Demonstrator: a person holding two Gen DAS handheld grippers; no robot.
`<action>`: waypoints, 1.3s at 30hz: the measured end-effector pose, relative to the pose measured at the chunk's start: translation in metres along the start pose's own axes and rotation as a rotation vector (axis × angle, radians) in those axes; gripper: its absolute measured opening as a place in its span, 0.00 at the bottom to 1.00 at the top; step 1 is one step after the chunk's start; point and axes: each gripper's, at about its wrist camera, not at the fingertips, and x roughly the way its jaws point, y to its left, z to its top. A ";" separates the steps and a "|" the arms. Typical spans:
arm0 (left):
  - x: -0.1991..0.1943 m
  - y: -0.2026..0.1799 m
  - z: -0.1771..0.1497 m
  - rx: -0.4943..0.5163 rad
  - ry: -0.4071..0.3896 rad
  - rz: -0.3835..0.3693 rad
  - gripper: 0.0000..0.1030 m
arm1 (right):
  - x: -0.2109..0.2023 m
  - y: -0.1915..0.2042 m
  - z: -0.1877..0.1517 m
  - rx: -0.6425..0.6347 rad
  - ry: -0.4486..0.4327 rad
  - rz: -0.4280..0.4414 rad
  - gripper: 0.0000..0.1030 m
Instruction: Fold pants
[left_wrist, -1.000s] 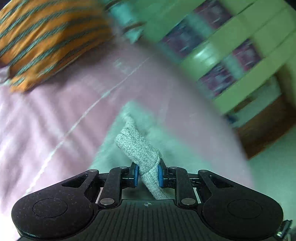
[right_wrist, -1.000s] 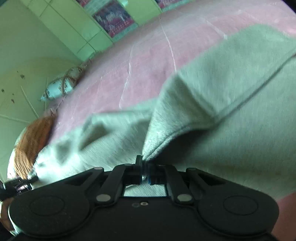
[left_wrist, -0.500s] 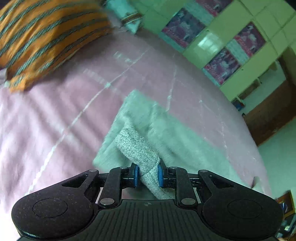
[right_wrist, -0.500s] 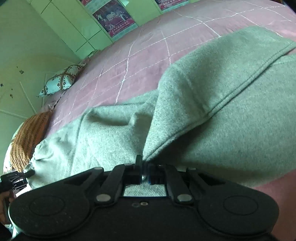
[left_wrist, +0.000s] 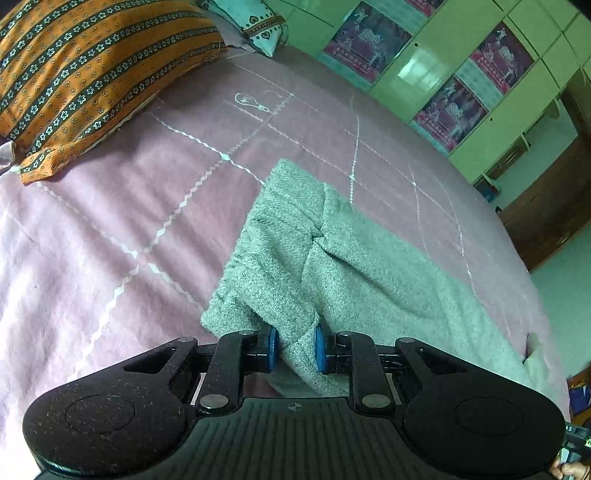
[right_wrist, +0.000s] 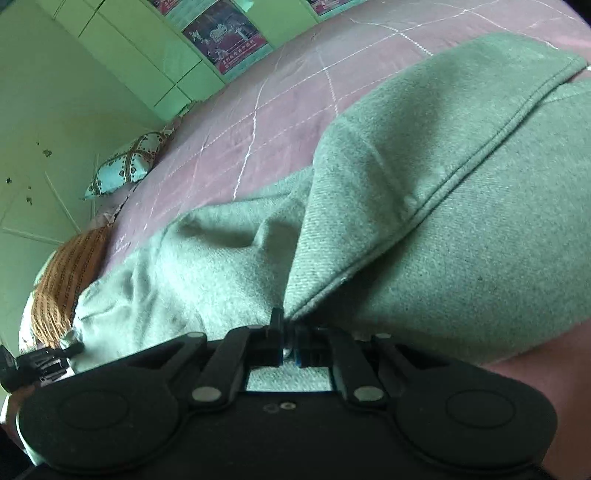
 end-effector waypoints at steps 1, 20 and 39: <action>0.002 -0.002 -0.001 0.004 0.000 0.002 0.20 | 0.001 0.001 0.000 -0.007 0.002 0.002 0.00; -0.060 -0.051 -0.047 0.033 -0.204 0.133 0.36 | -0.090 -0.031 0.005 0.082 -0.140 0.067 0.14; 0.020 -0.160 -0.122 0.241 -0.168 0.414 0.61 | -0.064 -0.172 0.100 0.447 -0.321 -0.033 0.13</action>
